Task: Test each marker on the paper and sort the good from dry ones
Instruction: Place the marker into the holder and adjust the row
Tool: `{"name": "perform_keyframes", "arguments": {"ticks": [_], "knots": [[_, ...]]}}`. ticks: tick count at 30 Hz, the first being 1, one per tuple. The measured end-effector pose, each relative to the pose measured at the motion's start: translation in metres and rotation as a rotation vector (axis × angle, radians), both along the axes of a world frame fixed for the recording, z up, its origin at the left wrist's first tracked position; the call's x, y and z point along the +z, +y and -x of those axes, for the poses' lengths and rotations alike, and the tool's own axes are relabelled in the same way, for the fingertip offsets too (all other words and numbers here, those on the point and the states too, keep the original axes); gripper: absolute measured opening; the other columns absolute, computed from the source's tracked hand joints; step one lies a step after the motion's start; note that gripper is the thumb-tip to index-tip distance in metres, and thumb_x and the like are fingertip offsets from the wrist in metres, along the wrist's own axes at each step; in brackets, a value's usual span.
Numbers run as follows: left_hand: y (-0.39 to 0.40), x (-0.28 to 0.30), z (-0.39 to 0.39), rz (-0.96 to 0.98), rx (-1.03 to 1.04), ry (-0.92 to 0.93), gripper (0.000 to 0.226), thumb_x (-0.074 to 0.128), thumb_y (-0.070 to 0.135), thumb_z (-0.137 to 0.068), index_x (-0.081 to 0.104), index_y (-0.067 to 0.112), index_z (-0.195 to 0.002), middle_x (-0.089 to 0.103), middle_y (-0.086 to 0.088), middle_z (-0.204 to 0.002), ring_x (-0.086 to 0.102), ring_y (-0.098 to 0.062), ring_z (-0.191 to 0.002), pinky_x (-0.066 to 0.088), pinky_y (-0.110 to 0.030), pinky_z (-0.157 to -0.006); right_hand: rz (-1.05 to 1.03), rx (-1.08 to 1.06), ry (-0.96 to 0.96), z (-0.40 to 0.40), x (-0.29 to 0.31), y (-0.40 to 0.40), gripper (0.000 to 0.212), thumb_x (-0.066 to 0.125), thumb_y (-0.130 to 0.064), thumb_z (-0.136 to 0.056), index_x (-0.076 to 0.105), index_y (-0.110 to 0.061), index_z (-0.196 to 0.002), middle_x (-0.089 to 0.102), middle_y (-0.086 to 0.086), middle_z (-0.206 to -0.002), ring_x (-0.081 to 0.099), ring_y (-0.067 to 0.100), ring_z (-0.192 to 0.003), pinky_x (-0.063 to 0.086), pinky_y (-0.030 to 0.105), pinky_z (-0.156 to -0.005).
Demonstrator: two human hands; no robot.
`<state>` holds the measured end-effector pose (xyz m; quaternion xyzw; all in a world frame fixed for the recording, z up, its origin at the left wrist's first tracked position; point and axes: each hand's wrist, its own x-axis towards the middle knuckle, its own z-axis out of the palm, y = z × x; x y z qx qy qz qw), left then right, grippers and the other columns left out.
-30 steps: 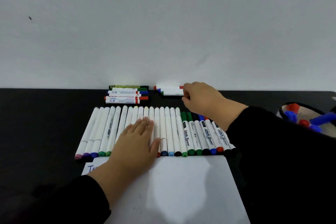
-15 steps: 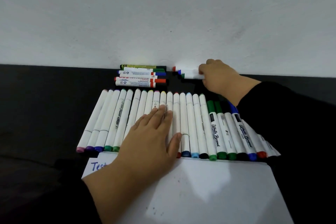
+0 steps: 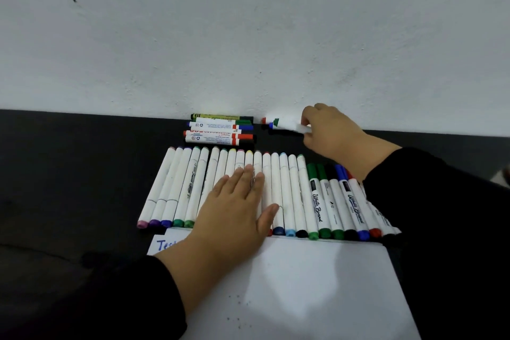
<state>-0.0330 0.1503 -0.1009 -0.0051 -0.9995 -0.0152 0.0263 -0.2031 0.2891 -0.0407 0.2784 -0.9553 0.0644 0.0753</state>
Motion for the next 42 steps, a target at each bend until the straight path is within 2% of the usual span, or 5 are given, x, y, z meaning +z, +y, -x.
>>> {"name": "perform_keyframes", "arguments": {"ticks": [6, 15, 21, 30, 42], "knots": [[0.002, 0.029, -0.003, -0.070, -0.034, -0.033, 0.063, 0.009, 0.051, -0.097, -0.003, 0.019, -0.149, -0.004, -0.002, -0.158, -0.005, -0.014, -0.144, -0.006, -0.028, -0.114, 0.230, -0.054, -0.117, -0.063, 0.024, -0.003, 0.031, 0.055, -0.017, -0.088, 0.053, -0.013, -0.118, 0.055, 0.007, -0.113, 0.055, 0.023, -0.095, 0.039, 0.028, -0.074], [0.009, 0.069, -0.082, -0.981, 0.249, -0.084, 0.053, 0.046, 0.050, -0.092, 0.040, 0.029, -0.140, 0.045, 0.010, -0.141, 0.042, -0.006, -0.122, 0.030, -0.023, -0.095, 0.849, -0.174, -0.535, -0.169, 0.038, -0.014, 0.017, 0.060, -0.020, -0.088, 0.058, -0.019, -0.105, 0.062, -0.005, -0.090, 0.057, 0.009, -0.081, 0.043, 0.021, -0.066], [0.006, 0.071, -0.142, -1.376, 0.342, -0.113, 0.012, 0.060, 0.032, -0.089, 0.070, 0.031, -0.083, 0.071, 0.012, -0.090, 0.061, -0.007, -0.099, 0.044, -0.027, -0.091, 1.084, -0.209, -0.724, -0.230, 0.038, -0.021, 0.008, 0.056, -0.013, -0.088, 0.062, -0.016, -0.092, 0.062, -0.003, -0.080, 0.052, 0.009, -0.071, 0.040, 0.022, -0.064], [-0.011, 0.064, -0.191, -1.325, 0.428, -0.182, 0.007, 0.067, 0.030, -0.083, 0.068, 0.030, -0.090, 0.069, 0.014, -0.086, 0.060, -0.002, -0.089, 0.040, -0.018, -0.069, 1.160, -0.210, -0.752, -0.288, 0.016, -0.029, 0.032, 0.063, -0.038, -0.088, 0.049, -0.016, -0.069, 0.045, -0.005, -0.059, 0.040, 0.010, -0.057, 0.034, 0.026, -0.061], [-0.041, 0.060, -0.201, -1.437, 0.316, -0.310, 0.014, 0.057, 0.025, -0.090, 0.071, 0.019, -0.091, 0.073, 0.002, -0.080, 0.067, -0.006, -0.075, 0.051, -0.024, -0.084, 1.309, -0.244, -0.876, -0.300, -0.006, -0.056, 0.021, 0.056, -0.029, -0.093, 0.056, -0.014, -0.078, 0.041, -0.011, -0.040, 0.034, 0.006, -0.040, 0.030, 0.022, -0.047]]}}
